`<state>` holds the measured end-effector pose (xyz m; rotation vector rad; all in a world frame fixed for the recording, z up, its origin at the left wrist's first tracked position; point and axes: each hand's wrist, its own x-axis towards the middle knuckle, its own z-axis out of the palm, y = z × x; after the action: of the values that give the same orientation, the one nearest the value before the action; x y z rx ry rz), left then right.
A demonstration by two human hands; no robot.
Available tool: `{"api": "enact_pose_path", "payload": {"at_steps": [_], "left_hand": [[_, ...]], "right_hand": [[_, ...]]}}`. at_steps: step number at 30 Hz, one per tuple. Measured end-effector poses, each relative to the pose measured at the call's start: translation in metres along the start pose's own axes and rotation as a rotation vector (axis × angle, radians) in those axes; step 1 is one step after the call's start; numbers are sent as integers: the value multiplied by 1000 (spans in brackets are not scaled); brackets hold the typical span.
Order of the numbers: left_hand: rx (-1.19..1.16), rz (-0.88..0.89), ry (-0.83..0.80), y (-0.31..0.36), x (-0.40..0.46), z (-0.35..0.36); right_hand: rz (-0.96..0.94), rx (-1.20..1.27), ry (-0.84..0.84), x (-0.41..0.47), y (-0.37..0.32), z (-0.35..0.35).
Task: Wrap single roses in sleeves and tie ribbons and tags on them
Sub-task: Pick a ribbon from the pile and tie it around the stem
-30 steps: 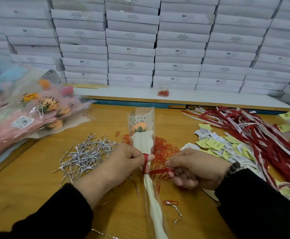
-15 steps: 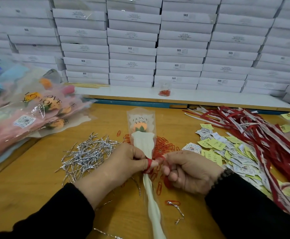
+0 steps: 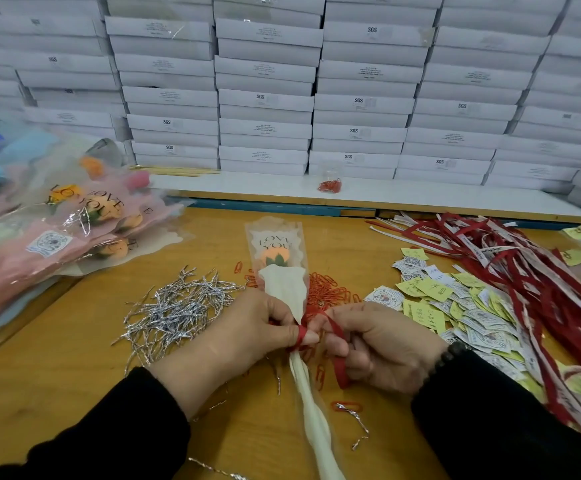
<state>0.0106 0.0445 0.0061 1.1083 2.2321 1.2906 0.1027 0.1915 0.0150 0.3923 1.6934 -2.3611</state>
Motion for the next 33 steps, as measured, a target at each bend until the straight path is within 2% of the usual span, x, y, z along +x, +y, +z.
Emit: {"api": "enact_pose_path", "payload": {"at_steps": [8,11,15,20,26,33], "left_hand": [[-33,1,1,2,0,-1],[-57,3,6,1,1,-2],[-110,30,-18,-1,1,-2],[-173,23,-51,1,0,-3],[-264,38,-144,-1,0,-7],[-177,-30,-135,5,-3,-7]], "right_hand": [[-98,179,17,1,3,2],[-165,8,46,2,9,8],[-272,-359,76,1,12,11],[-389,-609,184,-1,13,13],[-536,-656,232,-6,14,17],[-493,-764,201,-3,12,11]]}}
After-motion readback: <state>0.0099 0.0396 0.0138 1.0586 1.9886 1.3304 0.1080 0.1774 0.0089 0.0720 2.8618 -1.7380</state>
